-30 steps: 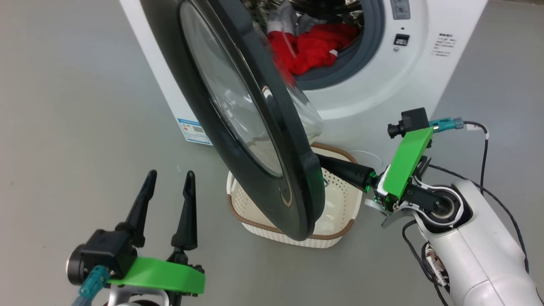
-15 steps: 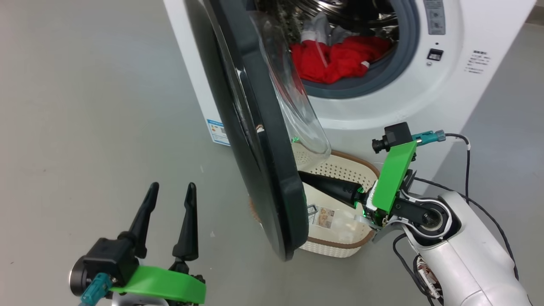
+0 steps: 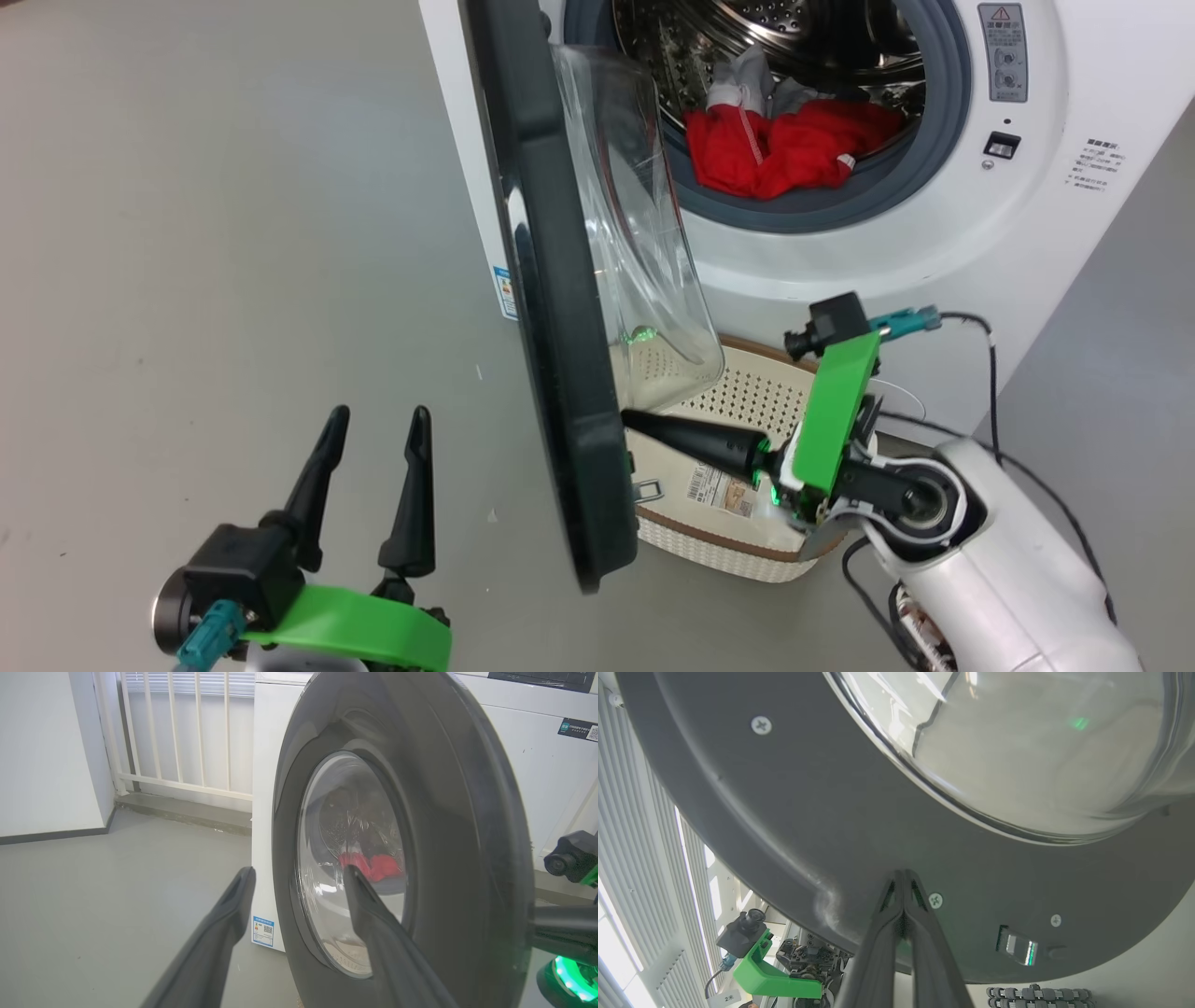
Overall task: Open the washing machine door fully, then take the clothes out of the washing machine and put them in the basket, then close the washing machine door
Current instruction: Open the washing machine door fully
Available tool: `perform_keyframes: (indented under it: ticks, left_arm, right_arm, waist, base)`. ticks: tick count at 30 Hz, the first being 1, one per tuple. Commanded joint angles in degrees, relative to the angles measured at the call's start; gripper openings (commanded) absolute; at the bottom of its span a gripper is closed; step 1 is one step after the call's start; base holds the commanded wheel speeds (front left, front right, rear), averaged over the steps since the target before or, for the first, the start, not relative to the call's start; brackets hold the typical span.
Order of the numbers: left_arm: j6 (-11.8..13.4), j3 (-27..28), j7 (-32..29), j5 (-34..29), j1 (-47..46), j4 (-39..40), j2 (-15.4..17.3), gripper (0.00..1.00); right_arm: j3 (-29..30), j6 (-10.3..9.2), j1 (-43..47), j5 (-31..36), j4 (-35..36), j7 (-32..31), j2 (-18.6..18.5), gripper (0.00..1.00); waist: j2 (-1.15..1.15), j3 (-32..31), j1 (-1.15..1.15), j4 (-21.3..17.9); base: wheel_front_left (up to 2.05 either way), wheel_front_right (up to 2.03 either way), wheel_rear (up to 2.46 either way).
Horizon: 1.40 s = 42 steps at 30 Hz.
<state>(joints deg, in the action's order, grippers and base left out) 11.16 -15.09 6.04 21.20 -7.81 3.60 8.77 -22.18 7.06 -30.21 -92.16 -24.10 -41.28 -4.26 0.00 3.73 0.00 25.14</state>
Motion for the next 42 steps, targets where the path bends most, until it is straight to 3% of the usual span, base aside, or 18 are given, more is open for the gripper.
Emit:
perform_keyframes:
  ticks: [1,25,33,34,36,37,42]
  left_arm:
    - [0.6,1.7,-0.2,0.0,-0.2,1.8,1.3,1.00]
    - [0.7,0.9,-0.3,1.5,0.5,1.6,1.2,1.00]
    - [0.7,1.1,0.2,2.3,0.7,1.4,1.2,1.00]
    - [0.7,1.1,0.4,2.3,0.8,1.4,1.2,1.00]
    - [0.6,1.0,0.7,2.5,0.9,1.4,1.1,1.00]
    - [0.5,1.0,1.0,2.6,0.9,1.4,1.0,1.00]
    - [0.3,0.9,2.2,2.9,1.4,1.2,0.9,1.00]
  right_arm:
    - [-1.7,0.43,0.8,-0.8,2.0,0.2,1.4,0.00]
    - [-6.5,0.43,0.4,-2.6,0.5,3.7,1.4,0.00]
    - [-4.9,0.43,0.0,3.3,0.8,13.2,0.6,0.00]
    - [-4.5,0.43,-0.1,5.2,0.8,15.8,0.3,0.16]
    - [-4.8,0.43,-0.1,9.8,0.9,20.6,-0.6,0.68]
    - [-5.0,0.43,0.0,12.2,0.9,23.0,-1.0,1.00]
    - [-6.7,0.43,0.6,26.6,0.5,34.8,-3.2,1.00]
  waist:
    - [0.00,-0.2,0.00,0.2]
    - [0.00,-0.8,0.00,2.6]
    - [0.00,-0.9,0.00,2.2]
    - [0.00,-0.9,0.00,2.1]
    - [0.00,-1.0,0.00,2.1]
    - [0.00,-1.1,0.00,2.0]
    - [0.00,-1.5,0.00,1.6]
  base:
    - [0.00,0.00,0.00]
    - [0.00,0.00,0.00]
    - [0.00,0.00,0.00]
    - [0.00,0.00,0.00]
    - [0.00,0.00,0.00]
    - [0.00,0.00,0.00]
    - [0.00,0.00,0.00]
